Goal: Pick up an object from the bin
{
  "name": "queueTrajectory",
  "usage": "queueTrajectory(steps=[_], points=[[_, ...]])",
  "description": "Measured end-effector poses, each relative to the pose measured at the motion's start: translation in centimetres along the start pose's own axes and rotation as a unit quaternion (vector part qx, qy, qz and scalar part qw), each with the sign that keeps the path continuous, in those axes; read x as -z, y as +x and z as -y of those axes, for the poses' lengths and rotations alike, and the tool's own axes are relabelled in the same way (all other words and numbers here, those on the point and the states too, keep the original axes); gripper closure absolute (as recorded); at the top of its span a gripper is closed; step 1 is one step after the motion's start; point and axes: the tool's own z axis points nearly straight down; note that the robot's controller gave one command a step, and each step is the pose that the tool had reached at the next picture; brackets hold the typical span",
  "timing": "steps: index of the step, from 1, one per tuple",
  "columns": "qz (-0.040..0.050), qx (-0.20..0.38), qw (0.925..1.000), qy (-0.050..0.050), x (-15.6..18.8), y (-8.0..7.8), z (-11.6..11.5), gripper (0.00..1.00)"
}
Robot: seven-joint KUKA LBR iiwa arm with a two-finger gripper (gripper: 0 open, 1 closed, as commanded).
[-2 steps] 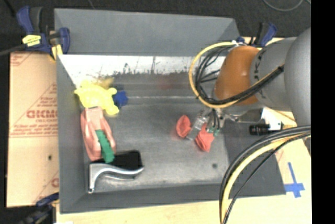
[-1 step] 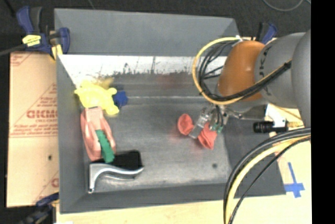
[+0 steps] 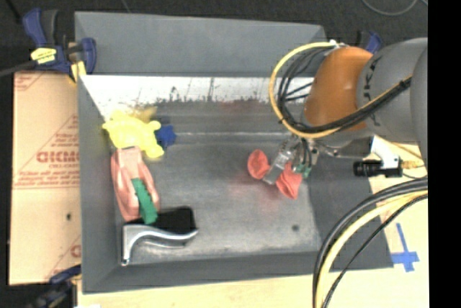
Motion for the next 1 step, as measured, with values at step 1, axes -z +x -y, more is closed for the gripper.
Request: queueTrajectory(steps=[1], points=[[0.0022, 0.0, 1.0, -0.001, 1.19, -0.14, -0.06, 1.0]])
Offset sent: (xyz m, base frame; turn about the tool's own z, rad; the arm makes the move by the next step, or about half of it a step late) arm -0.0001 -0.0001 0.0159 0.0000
